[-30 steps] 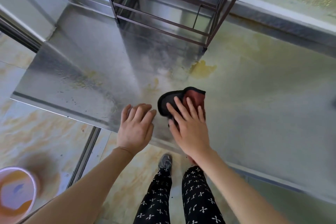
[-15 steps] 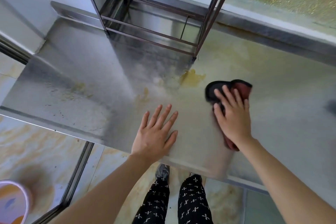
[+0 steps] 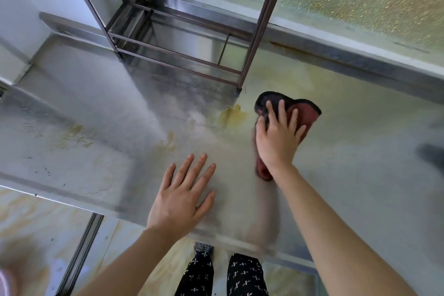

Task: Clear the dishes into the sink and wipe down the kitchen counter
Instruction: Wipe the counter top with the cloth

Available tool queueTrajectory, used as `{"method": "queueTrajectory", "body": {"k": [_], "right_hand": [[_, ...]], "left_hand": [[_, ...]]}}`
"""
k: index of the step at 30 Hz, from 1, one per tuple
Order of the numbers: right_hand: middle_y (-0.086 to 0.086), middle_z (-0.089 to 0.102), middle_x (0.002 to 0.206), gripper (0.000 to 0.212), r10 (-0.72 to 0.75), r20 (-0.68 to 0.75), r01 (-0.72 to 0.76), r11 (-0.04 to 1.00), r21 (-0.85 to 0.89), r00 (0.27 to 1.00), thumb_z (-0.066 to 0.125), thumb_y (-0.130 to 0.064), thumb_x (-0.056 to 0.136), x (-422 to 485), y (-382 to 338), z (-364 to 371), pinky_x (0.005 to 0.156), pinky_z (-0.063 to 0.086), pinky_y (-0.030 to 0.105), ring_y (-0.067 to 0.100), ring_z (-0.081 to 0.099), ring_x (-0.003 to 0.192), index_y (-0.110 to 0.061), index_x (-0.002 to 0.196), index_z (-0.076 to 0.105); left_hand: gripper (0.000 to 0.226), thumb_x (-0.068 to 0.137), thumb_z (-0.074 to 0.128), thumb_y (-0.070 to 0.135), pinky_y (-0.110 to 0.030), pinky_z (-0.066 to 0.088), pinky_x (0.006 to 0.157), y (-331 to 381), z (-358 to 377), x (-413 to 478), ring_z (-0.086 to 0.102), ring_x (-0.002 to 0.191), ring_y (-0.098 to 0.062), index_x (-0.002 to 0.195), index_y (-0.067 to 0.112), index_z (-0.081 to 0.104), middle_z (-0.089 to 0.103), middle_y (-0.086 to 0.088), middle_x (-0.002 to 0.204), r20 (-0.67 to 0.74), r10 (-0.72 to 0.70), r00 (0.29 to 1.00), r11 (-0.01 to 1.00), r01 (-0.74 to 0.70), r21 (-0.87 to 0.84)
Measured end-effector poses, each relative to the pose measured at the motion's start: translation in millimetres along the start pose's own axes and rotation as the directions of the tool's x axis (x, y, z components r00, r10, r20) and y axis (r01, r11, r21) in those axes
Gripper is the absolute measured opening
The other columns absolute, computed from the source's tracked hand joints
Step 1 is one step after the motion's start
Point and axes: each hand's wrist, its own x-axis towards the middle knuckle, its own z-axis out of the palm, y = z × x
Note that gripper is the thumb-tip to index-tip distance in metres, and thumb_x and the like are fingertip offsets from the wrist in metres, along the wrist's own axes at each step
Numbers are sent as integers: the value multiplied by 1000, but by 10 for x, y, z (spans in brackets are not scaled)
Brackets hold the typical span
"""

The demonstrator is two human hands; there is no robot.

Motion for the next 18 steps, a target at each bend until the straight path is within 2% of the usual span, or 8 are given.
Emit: {"method": "queueTrajectory", "body": {"k": [5,7,10,12,13,16,17,18], "right_hand": [[-7,27,153,46,-475,102,483,873,-73,874,32,-43,96,-359,-207,135,114,10,53,27,18,143,-37,141,36],[-9,24,154,45,-443,99,451,890,-71,891,31,-43,96,-178,-138,102,114,9,50,23,16,144,-39,141,35],[-9,18,156,45,-214,52,215,976,-20,976,28,-41,98,-24,-258,99,115,2,49,22,9,145,-39,143,31],[-9,17,156,45,-233,61,233,972,13,971,27,-43,97,-126,-433,136,114,1,52,26,8,145,-39,142,31],[-10,19,156,46,-354,93,355,935,7,931,25,-45,96,-217,-486,166,114,3,53,26,10,145,-40,142,33],[-16,21,154,48,-706,269,735,678,-12,656,21,-49,94,-276,-370,128,114,6,50,21,12,145,-44,140,33],[-17,19,154,48,-727,295,763,647,-11,620,20,-50,94,-178,-305,97,114,5,48,18,10,145,-45,140,31],[-18,18,154,49,-712,273,744,668,-20,646,18,-51,93,-75,-253,80,115,4,46,17,10,145,-45,140,31]], "left_hand": [[54,93,27,50,-42,12,112,8,-18,1,16,141,-18,143,29,29,23,3,152,5,-1,1000,1000,1,1],[54,93,27,50,-42,12,112,10,-21,-1,17,141,-19,143,29,29,24,3,153,13,-2,1000,1000,2,-3],[54,93,27,50,-44,14,112,9,-9,-5,17,141,-19,143,28,28,24,3,153,14,-5,1000,1000,5,-9],[54,93,27,50,-44,14,112,9,0,-1,17,141,-19,143,28,29,23,3,152,11,-5,1000,1000,5,-3],[54,93,27,50,-44,14,112,7,5,-2,18,141,-19,143,28,29,23,3,153,8,-4,1000,1000,4,4],[55,93,26,50,-44,14,112,2,8,-3,20,140,-20,143,27,30,24,2,152,6,6,1000,1000,-6,19],[55,93,27,50,-44,14,111,4,3,0,20,140,-20,143,27,31,25,2,152,2,3,1000,1000,-3,15],[54,93,28,49,-44,15,111,8,-3,1,20,140,-20,142,27,32,26,2,152,1,-2,1000,1000,2,7]]}}
